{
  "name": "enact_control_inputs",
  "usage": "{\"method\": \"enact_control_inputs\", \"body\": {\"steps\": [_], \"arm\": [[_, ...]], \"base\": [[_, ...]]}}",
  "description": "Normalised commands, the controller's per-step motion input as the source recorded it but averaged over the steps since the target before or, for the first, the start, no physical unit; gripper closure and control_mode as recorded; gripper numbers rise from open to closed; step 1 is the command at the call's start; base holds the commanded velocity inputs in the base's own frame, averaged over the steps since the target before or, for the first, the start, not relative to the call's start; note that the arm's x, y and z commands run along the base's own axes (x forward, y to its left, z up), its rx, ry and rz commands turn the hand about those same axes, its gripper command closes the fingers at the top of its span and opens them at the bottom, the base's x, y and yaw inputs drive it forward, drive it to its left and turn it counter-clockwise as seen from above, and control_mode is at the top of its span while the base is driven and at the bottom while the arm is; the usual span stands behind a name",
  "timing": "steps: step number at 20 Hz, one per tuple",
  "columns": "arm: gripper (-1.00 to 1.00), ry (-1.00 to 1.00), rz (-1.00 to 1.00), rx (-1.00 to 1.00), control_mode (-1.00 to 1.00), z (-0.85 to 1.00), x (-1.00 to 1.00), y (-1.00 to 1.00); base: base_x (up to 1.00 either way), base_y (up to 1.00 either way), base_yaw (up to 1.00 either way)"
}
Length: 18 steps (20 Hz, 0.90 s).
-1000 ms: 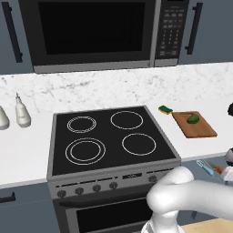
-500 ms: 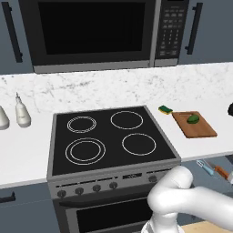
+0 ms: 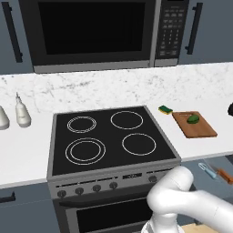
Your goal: Place the appropriate cutting tool for cutting the avocado skin on the cutting board.
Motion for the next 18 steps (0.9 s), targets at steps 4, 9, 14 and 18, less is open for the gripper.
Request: {"method": "enact_control_inputs", "body": {"steps": [4,9,14,18], "arm": [[-1.00,0.03,-0.01,0.02,-1.00,0.00,-0.62,-0.05],[-1.00,0.00,-0.02,0.01,-1.00,0.00,-0.74,-0.14],[-1.00,0.00,0.00,0.04,-1.00,0.13,0.49,0.12],[-1.00,0.00,0.00,0.00,-1.00,0.24,0.98,0.14]], "base": [[0.00,0.00,0.00],[0.00,0.00,0.00],[0.00,0.00,0.00],[0.00,0.00,0.00]]}}
